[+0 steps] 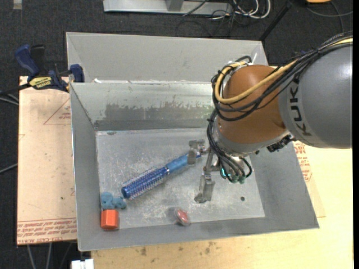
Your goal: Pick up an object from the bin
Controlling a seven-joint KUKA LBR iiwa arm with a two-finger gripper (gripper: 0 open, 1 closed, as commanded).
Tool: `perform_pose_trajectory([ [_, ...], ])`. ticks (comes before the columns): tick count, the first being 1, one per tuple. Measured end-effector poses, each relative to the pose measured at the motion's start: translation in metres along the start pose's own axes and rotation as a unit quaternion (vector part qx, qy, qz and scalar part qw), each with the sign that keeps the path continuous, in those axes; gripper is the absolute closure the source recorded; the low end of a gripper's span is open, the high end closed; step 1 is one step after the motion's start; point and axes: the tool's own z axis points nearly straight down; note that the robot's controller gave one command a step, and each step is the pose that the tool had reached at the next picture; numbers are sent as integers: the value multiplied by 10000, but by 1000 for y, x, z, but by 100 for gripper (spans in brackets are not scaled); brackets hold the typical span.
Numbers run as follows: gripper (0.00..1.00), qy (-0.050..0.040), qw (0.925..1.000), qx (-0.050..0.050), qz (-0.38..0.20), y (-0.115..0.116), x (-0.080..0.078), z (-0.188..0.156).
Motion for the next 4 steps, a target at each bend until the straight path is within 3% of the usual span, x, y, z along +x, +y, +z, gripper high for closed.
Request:
perform_pose_trajectory([
  [1, 0, -4, 9994, -6, 350, 54, -4, 88],
  [2, 0, -150, 9995, 3, -274, 117, -16, 117],
  [3, 100, -42, 9996, 1, -275, 118, -9, 121],
  [4, 100, -87, 9996, -3, -272, 91, -34, 2],
])
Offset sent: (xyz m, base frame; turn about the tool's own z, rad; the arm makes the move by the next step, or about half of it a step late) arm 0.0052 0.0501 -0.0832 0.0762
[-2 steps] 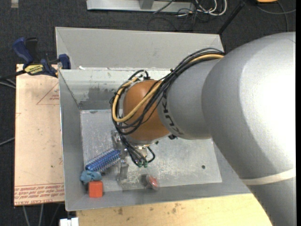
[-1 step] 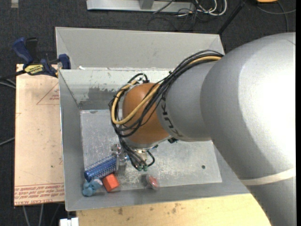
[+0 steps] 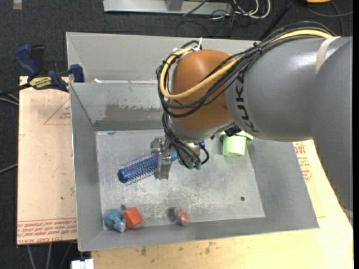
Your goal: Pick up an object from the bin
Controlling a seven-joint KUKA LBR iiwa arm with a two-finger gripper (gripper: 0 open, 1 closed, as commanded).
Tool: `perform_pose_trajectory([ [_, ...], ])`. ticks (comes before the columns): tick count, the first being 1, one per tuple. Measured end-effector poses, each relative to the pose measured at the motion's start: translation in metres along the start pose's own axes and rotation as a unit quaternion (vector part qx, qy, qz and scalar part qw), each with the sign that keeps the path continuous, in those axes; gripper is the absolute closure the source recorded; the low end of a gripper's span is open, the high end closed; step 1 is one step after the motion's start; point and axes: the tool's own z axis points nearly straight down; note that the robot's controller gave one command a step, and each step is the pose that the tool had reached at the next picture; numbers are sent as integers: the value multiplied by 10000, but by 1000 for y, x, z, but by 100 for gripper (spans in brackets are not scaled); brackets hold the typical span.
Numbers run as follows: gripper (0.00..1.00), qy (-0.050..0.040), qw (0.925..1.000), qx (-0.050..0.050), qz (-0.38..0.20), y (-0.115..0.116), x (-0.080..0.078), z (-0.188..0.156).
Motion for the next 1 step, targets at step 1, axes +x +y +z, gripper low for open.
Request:
perform_pose_trajectory([
  [1, 100, -3, 9999, -1, -134, -12, -6, -96],
])
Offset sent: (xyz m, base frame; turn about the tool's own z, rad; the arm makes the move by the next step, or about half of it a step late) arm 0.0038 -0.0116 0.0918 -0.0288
